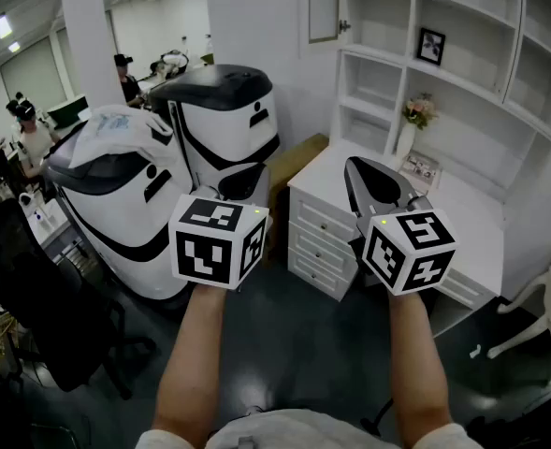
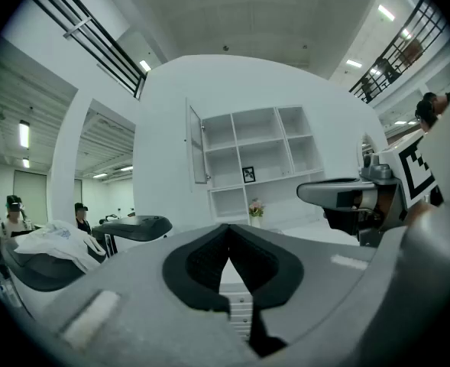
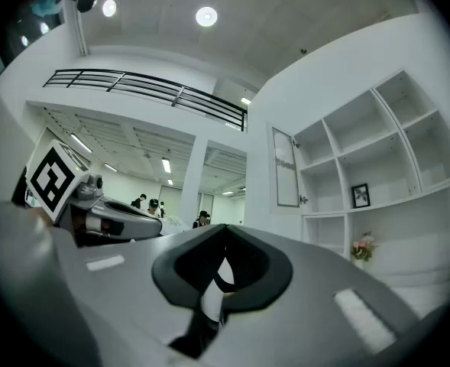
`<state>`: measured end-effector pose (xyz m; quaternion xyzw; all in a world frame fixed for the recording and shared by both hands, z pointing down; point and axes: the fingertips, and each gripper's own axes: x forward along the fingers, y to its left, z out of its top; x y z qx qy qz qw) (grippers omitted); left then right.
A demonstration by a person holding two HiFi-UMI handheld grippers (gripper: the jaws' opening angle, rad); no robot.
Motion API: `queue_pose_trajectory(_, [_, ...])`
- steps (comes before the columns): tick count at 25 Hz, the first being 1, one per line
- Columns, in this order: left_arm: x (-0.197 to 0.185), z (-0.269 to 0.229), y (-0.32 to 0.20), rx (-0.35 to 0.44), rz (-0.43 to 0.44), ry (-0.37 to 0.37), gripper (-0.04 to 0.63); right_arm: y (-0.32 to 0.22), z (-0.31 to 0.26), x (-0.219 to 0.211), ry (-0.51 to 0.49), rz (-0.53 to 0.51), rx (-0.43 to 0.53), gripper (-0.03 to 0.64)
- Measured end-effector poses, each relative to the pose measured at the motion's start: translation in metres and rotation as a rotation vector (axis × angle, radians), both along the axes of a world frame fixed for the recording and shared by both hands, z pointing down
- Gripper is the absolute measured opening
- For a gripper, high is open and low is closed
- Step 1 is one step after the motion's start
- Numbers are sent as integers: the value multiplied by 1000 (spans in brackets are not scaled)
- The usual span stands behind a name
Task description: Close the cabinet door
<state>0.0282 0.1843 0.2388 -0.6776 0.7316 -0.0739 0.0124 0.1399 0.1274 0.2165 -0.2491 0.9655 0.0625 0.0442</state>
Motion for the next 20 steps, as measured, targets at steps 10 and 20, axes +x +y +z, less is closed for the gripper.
queue_pose_trajectory(10, [25, 5, -2, -10, -34, -7, 0, -6, 12, 23, -15, -35, -43, 43])
queue_pose_trajectory(20, [24, 3, -12, -8, -53, -17, 0, -19, 8, 23, -20, -50, -38, 73])
